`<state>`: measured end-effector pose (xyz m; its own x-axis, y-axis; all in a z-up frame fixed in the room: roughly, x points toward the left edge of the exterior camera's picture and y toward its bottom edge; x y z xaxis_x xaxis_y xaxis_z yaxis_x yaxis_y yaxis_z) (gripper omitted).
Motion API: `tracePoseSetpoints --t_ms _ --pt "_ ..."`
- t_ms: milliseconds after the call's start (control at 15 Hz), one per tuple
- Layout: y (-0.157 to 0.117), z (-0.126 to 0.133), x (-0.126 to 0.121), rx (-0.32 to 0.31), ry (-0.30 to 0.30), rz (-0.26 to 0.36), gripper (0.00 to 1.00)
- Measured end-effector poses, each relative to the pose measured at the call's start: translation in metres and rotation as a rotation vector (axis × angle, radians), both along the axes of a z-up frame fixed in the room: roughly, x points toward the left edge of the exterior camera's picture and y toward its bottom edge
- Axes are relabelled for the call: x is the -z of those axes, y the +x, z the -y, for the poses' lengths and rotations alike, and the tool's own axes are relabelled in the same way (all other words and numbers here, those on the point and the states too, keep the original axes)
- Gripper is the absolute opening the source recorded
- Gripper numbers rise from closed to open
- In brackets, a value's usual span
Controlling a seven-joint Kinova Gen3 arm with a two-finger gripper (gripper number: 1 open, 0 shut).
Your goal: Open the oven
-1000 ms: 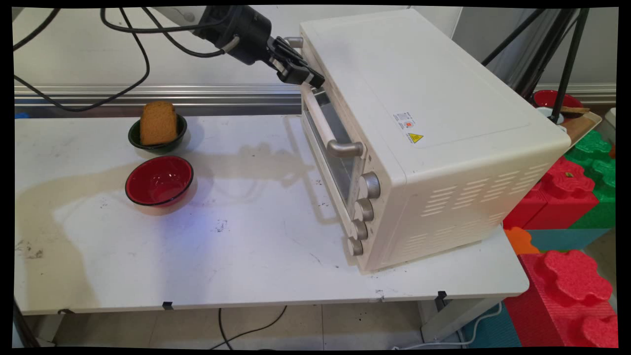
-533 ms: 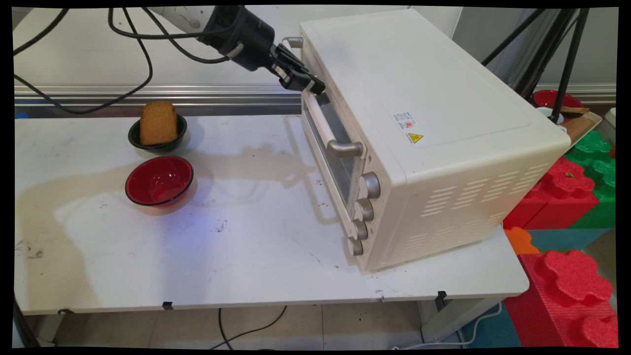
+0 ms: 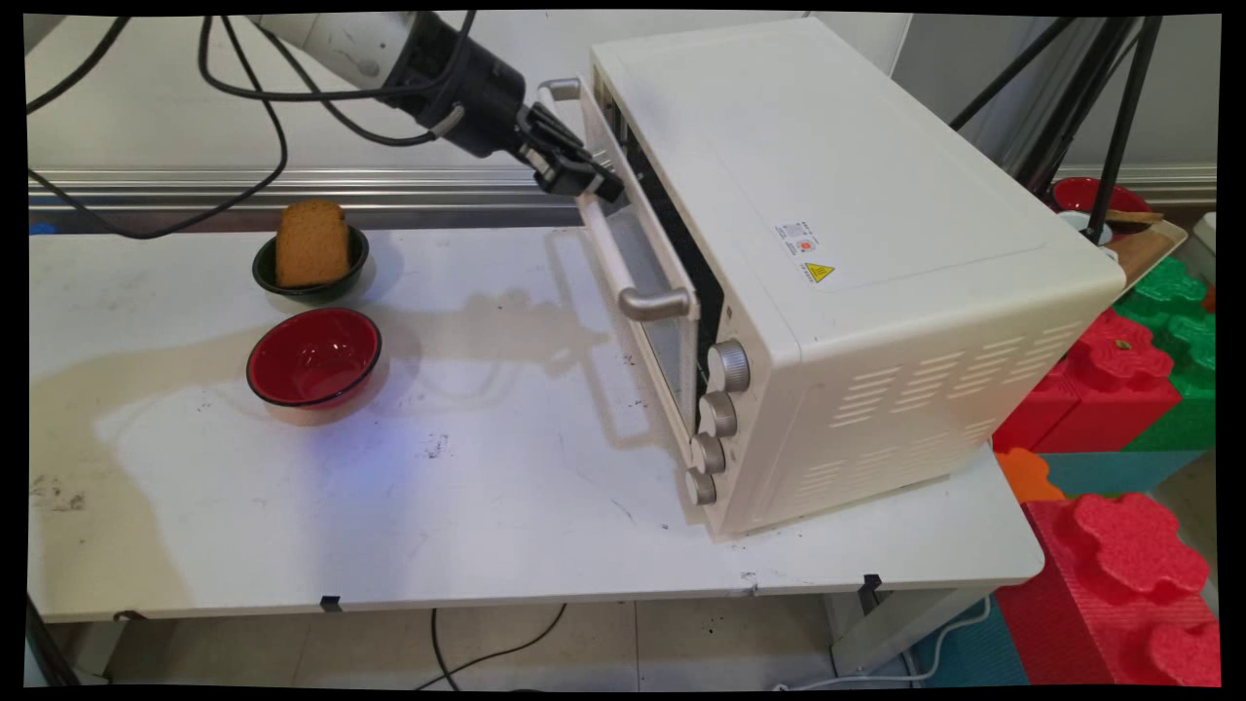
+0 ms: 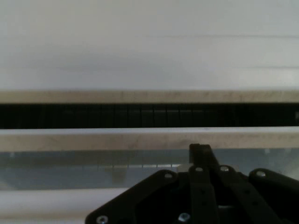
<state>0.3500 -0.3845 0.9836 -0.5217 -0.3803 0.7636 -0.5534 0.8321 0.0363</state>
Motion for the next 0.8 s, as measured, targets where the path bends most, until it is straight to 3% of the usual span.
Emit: tracePoseSetpoints --t_ms 800 --pt "0.054 -0.041 0.027 -0.015 0.030 0.067 0.00"
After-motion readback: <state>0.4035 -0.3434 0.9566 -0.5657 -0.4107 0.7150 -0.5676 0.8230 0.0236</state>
